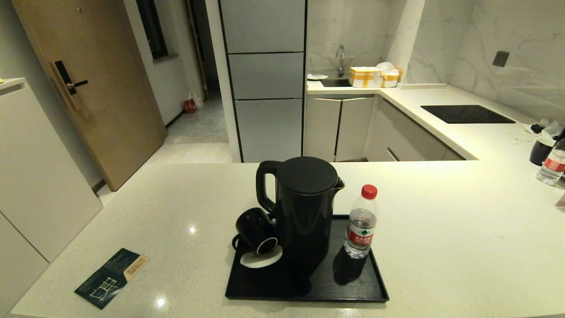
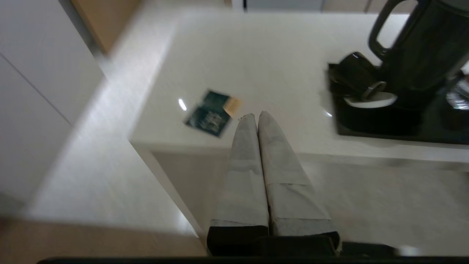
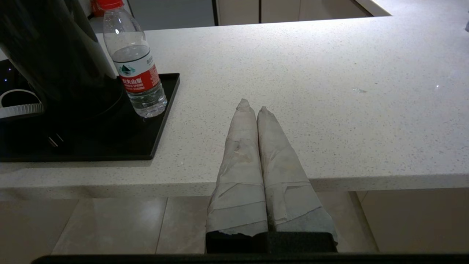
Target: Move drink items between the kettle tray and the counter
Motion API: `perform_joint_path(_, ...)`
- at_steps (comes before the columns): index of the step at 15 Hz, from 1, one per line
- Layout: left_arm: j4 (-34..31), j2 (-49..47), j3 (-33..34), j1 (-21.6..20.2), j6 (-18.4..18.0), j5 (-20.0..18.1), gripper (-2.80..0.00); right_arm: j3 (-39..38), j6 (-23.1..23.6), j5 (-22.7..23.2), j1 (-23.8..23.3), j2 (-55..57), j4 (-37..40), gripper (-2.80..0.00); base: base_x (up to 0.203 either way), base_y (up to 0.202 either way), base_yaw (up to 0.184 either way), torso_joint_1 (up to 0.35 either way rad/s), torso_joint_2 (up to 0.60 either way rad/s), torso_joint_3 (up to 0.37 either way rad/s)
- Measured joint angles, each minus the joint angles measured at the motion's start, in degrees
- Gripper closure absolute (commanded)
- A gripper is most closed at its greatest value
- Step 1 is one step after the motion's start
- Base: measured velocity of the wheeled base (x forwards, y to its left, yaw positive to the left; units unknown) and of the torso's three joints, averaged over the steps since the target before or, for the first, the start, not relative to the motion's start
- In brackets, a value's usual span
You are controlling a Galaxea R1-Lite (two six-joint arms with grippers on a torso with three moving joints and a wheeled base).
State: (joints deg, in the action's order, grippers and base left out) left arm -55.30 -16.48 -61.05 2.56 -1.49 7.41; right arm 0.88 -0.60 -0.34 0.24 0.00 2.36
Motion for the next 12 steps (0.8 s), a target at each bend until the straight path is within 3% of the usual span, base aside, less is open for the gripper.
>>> perform_joint_path(1,3.0,4.3,4.3,-0.8,-3.4,-0.8,0.00,0.0,0.0,0.0,0.0,0.0,0.0,0.00,0.000,0.000,0.000,0.000,0.00,0.000)
perform_joint_path(2,4.3,7.7,9.3,-1.3,-4.4,-2.5,0.00,0.0,0.0,0.0,0.0,0.0,0.0,0.00,0.000,0.000,0.000,0.000,0.00,0.000)
perform_joint_path(5,10.5,13.4,23.7,-1.9,-2.7,-7.2,0.00,0.0,0.0,0.0,0.0,0.0,0.0,0.00,0.000,0.000,0.000,0.000,0.00,0.000)
perform_joint_path(9,35.9,15.7,52.3,-2.2,-4.3,-7.9,0.00,0.0,0.0,0.0,0.0,0.0,0.0,0.00,0.000,0.000,0.000,0.000,0.00,0.000)
perform_joint_path(12,53.1,16.3,60.0,-2.3,-1.9,-7.8,0.00,0.0,0.0,0.0,0.0,0.0,0.0,0.00,0.000,0.000,0.000,0.000,0.00,0.000)
